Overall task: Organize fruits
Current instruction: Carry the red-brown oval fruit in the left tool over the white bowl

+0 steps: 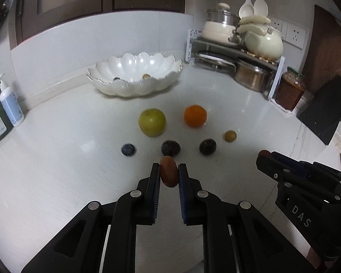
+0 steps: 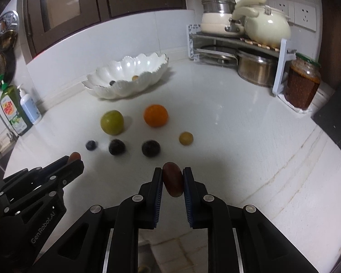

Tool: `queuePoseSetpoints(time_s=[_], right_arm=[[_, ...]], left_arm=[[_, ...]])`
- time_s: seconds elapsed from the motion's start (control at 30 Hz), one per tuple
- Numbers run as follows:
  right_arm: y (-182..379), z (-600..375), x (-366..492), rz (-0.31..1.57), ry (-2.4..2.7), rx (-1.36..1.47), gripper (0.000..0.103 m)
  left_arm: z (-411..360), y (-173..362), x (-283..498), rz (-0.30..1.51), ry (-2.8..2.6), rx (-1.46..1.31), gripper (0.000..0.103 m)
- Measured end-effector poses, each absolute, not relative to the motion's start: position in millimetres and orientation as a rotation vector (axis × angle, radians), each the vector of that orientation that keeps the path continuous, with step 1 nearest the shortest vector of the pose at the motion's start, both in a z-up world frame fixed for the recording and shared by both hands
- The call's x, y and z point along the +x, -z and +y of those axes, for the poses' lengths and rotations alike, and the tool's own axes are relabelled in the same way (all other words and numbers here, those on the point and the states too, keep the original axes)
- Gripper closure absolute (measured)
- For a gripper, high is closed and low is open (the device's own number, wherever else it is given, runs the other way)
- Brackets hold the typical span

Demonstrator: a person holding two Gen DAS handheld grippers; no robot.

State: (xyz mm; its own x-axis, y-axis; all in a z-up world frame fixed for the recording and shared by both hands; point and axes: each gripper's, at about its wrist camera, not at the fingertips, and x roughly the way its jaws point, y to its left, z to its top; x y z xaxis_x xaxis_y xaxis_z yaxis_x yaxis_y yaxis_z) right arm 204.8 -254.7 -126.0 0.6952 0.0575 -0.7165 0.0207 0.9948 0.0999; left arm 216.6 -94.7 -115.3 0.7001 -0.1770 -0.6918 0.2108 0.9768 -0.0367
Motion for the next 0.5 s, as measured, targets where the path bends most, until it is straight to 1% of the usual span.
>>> queuePoseSetpoints(time_s=[0.5], right_arm=[[79.9,-223.8,220.9,0.714,-0.052,0.095,0.084]], left_arm=[[-62.0,63.5,225.6,0.655,0.208,0.045,0.086]])
